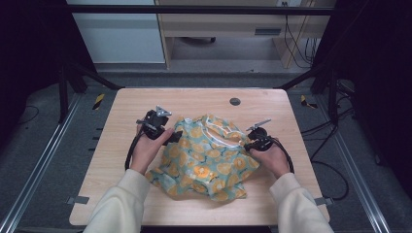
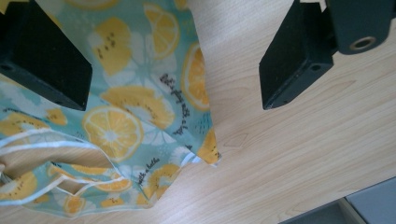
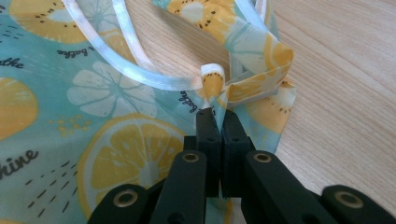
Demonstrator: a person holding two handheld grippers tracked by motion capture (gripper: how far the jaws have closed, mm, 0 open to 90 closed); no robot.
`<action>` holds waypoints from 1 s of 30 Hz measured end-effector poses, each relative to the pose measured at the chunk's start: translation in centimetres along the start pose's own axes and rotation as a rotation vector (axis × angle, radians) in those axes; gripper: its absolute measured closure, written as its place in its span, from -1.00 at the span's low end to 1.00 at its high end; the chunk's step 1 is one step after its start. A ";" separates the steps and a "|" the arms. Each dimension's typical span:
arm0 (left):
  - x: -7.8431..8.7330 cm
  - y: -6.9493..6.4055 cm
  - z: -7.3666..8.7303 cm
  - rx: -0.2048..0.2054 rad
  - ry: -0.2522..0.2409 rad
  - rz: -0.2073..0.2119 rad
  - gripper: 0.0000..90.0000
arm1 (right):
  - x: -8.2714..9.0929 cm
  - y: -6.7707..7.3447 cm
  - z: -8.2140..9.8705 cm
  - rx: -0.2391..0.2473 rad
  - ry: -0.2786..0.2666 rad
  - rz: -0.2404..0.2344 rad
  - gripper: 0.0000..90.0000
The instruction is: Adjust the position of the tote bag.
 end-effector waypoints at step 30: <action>-3.3 -1.1 2.5 -0.004 0.151 0.082 0.82 | 0.1 0.2 -0.4 0.021 -0.030 0.007 1.00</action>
Point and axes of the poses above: each handheld gripper's, and its own axes: x roughly backward along the jaws, z roughly out of its underside, y roughly to its left, the point moved 8 cm from there along -x, roughly forward along the jaws, and after that the axes turned 8 degrees about x, right-handed, at the moved point
